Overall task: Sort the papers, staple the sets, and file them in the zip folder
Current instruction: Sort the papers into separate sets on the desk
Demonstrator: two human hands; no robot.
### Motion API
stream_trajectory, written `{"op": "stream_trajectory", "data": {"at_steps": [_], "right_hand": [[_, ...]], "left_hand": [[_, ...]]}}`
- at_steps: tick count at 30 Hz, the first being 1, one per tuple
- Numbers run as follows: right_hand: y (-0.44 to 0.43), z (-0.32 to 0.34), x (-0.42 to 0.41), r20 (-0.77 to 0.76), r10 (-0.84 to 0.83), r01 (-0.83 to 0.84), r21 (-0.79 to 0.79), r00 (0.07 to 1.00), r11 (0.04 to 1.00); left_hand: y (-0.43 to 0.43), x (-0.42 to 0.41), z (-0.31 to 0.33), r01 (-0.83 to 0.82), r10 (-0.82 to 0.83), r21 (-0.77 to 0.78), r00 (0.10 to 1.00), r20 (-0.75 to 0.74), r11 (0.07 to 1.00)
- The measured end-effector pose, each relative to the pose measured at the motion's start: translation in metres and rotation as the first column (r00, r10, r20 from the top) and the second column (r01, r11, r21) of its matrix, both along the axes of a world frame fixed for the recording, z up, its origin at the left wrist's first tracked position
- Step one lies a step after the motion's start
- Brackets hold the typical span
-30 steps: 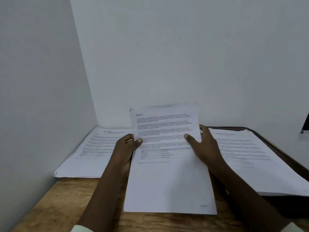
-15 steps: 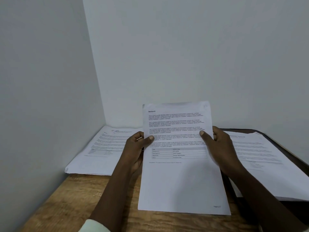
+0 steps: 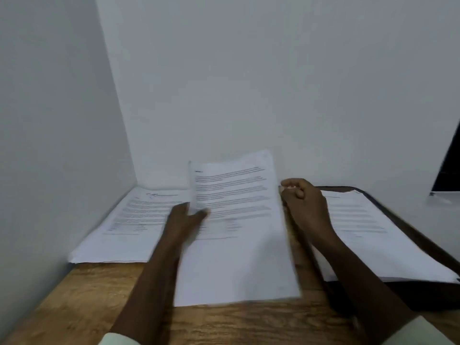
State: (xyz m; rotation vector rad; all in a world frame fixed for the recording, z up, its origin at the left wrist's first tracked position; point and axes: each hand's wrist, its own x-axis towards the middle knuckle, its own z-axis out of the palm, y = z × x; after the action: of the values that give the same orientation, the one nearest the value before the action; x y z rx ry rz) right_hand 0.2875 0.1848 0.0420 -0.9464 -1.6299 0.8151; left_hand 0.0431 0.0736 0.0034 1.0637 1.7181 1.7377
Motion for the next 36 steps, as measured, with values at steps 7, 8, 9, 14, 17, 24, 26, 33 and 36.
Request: {"op": "stream_trajectory", "data": {"at_steps": [7, 8, 9, 14, 17, 24, 26, 33, 36], "right_hand": [[0.021, 0.001, 0.047, 0.527, -0.208, 0.229, 0.026, 0.824, 0.973], [0.021, -0.004, 0.047, 0.618, -0.181, 0.232, -0.003, 0.765, 0.973], [0.021, -0.009, 0.045, 0.689, -0.146, 0.232, -0.034, 0.71, 0.972], [0.017, -0.018, 0.041, 0.807, -0.119, 0.227, -0.02, 0.578, 0.974], [0.017, -0.013, 0.042, 0.786, -0.102, 0.19, -0.02, 0.61, 0.982], [0.028, 0.02, 0.063, 0.678, -0.177, 0.214, 0.03, 0.714, 0.976], [0.026, 0.045, 0.071, 0.653, -0.228, 0.225, 0.09, 0.722, 0.97], [-0.023, 0.057, 0.04, 0.639, -0.099, 0.028, 0.121, 0.763, 0.992], [-0.036, 0.025, 0.006, 0.652, -0.019, -0.048, 0.085, 0.758, 0.995]], "left_hand": [[-0.007, -0.01, -0.006, 0.035, -0.019, -0.105, 0.989, 0.149, 0.994], [-0.004, -0.007, -0.006, 0.049, -0.03, -0.113, 0.987, 0.157, 0.992], [-0.003, -0.006, -0.005, 0.064, -0.043, -0.121, 0.984, 0.172, 0.991], [-0.001, 0.003, -0.001, 0.178, -0.141, -0.143, 0.961, 0.238, 0.974], [-0.003, 0.006, 0.001, 0.208, -0.17, -0.141, 0.955, 0.241, 0.968], [-0.005, 0.041, 0.009, 0.378, -0.351, -0.002, 0.862, 0.366, 0.926], [0.003, 0.055, 0.012, 0.396, -0.376, 0.028, 0.845, 0.38, 0.918], [0.026, 0.105, 0.013, 0.384, -0.354, 0.047, 0.788, 0.504, 0.922], [0.029, 0.118, 0.014, 0.361, -0.351, 0.104, 0.732, 0.584, 0.927]]}}
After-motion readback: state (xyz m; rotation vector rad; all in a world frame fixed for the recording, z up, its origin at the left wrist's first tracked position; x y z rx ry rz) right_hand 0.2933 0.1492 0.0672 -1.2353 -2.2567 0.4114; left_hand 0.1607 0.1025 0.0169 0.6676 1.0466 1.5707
